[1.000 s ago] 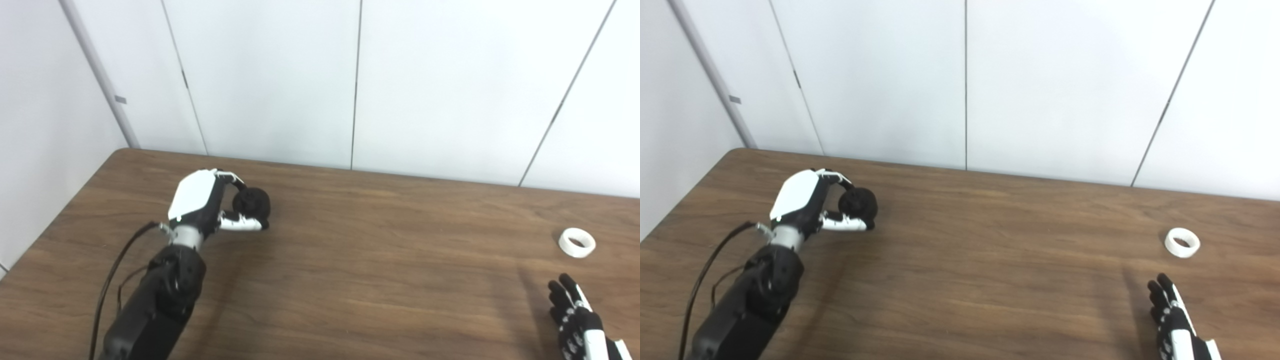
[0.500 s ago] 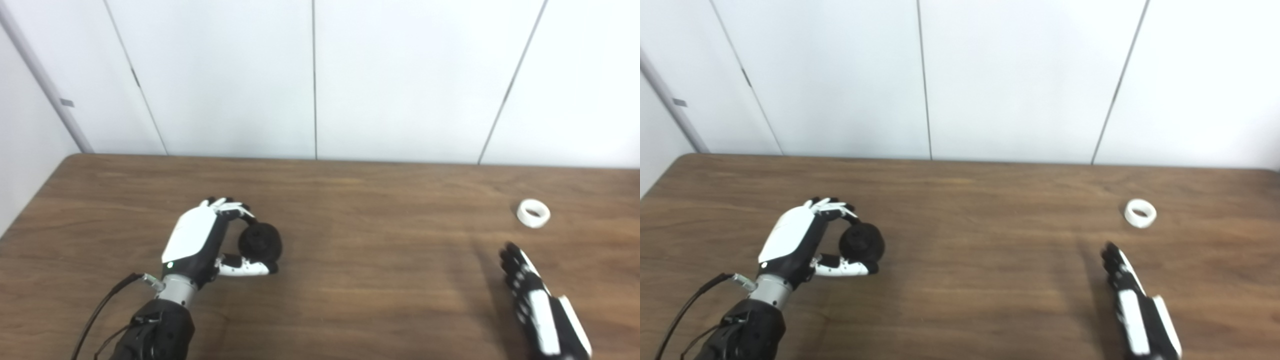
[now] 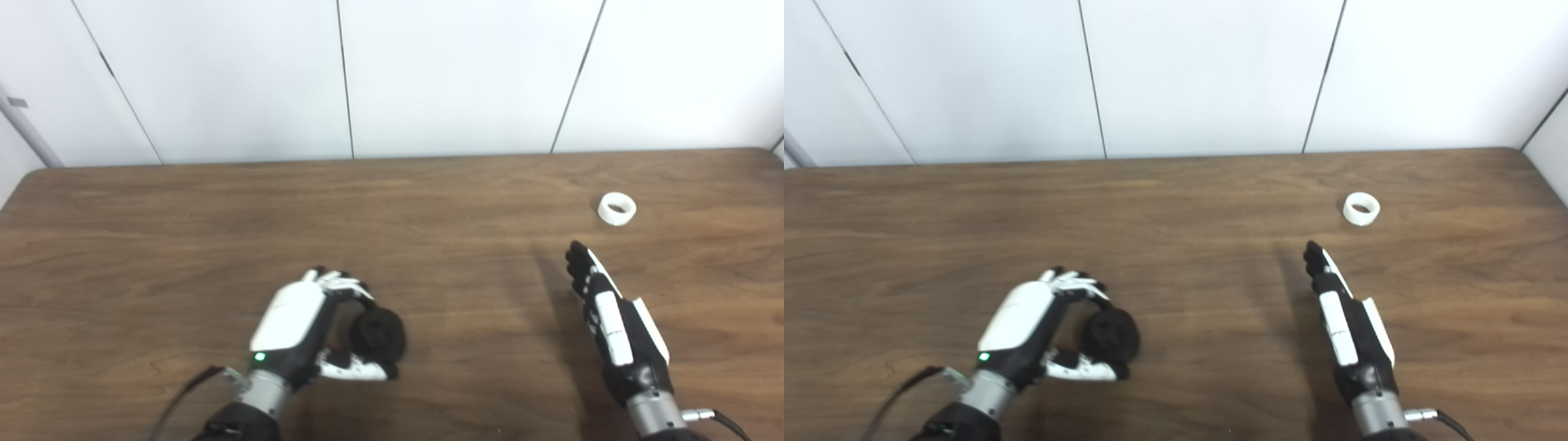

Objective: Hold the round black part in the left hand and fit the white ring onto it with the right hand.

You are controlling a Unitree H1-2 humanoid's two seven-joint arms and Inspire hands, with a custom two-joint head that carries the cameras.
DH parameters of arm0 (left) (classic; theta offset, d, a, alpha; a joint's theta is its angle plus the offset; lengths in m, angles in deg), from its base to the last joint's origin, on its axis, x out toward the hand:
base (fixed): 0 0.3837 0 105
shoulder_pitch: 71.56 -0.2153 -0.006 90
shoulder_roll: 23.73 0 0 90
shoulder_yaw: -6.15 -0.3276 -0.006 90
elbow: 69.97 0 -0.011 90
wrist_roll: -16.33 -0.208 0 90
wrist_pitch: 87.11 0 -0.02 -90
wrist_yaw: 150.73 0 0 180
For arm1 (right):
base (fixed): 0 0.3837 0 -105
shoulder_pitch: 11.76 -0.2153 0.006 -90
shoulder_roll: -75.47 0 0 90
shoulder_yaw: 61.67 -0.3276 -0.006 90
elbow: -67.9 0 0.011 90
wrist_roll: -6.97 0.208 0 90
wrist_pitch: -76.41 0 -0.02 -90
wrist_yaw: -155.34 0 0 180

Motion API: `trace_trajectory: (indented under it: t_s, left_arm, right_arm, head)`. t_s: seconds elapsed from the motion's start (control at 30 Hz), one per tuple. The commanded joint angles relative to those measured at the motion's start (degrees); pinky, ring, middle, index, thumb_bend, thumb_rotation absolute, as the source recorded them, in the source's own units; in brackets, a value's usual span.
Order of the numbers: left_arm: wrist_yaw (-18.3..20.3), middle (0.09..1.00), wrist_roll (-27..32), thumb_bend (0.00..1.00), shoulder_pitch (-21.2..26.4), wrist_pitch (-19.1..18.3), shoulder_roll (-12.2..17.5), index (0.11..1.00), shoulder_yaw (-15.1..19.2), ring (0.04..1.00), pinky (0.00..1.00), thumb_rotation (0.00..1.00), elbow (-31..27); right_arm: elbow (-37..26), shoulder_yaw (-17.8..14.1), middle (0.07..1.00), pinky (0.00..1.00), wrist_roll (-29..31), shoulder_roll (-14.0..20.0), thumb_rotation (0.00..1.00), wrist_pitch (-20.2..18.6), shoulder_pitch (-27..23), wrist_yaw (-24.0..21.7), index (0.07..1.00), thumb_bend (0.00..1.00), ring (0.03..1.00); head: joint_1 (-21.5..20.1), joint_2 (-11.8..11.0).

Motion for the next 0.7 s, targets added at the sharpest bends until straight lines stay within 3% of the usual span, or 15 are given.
trace_trajectory:
  t_s: [0.0, 0.27, 0.67]
  left_arm:
    - [-0.4, 0.797, -2.1, 0.52, 0.3, 2.2, -0.7, 0.482, -1.0, 0.909, 1.00, 0.06, -1.1]
    - [-1.4, 0.808, -5.6, 0.52, -2.0, 6.5, -2.3, 0.481, -5.1, 0.924, 1.00, 0.05, 3.4]
    - [-4.0, 0.823, -8.0, 0.52, -2.4, 11.1, -3.1, 0.481, -6.6, 0.953, 1.00, 0.06, 9.3]
  right_arm:
    - [-2.5, 0.6, 0.963, 1.00, 0.2, -1.8, 1.00, 0.4, 4.9, 0.7, 0.943, 0.59, 0.973]
    - [-3.7, 1.4, 0.964, 1.00, -0.1, -1.4, 1.00, -0.1, 5.3, 0.8, 0.950, 0.59, 0.977]
    - [-4.6, 1.5, 0.959, 1.00, -0.4, -1.2, 1.00, 0.0, 5.5, 1.0, 0.946, 0.59, 0.972]
  head:
    - [-0.2, 0.4]
    - [-1.0, 1.5]
    - [-1.9, 2.4]
